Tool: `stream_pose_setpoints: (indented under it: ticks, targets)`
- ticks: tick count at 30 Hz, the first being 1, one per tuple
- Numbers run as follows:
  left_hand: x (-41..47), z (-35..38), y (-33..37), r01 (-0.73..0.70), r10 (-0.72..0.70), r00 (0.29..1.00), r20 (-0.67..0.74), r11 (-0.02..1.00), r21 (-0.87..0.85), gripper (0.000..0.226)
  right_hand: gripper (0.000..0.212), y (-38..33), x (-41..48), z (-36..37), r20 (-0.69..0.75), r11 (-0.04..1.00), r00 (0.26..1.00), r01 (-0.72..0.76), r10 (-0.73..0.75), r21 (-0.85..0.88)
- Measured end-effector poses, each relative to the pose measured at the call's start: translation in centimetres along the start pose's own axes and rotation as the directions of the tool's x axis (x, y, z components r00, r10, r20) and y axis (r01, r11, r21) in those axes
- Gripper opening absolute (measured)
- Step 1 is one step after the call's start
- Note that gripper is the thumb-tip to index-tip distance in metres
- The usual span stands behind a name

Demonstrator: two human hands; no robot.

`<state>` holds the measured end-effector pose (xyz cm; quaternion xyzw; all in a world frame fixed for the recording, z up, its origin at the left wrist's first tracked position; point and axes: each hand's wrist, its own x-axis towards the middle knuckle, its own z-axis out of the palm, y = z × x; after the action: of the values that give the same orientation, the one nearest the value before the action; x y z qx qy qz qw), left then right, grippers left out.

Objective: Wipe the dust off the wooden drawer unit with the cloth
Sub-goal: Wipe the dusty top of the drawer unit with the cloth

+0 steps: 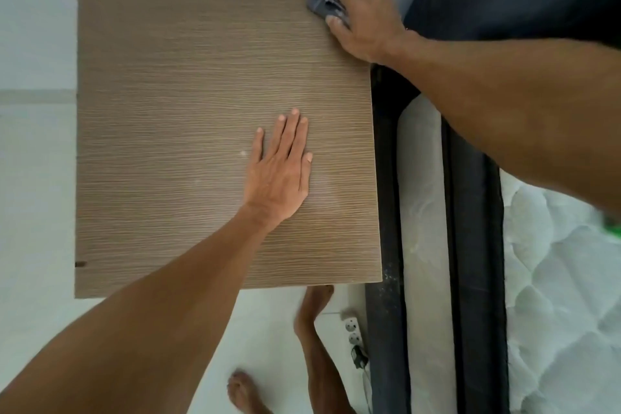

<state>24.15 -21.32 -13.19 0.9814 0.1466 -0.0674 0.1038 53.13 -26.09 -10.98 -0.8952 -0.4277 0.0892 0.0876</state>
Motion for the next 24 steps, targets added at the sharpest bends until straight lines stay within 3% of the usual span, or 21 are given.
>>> stream_pose_setpoints:
  ticks: [9,20,24]
  targets:
    - [-0.2,-0.3,0.2,0.005,-0.005,1.000,0.017,1.000,0.003,0.056,0.058,-2.2,-11.2,3.0,-0.038,0.996,0.996,0.082,-0.083,-0.031]
    - [-1.2,-0.3,1.0,0.046,-0.043,0.998,0.035,0.996,-0.082,0.056,0.060,-9.0,-28.6,4.8,0.053,0.997,0.998,0.046,-0.043,-0.054]
    - [-3.8,0.0,1.1,-0.007,0.013,0.998,0.065,0.995,-0.103,0.056,0.069,-11.7,-33.9,5.4,0.056,0.999,0.998,-0.014,0.016,-0.048]
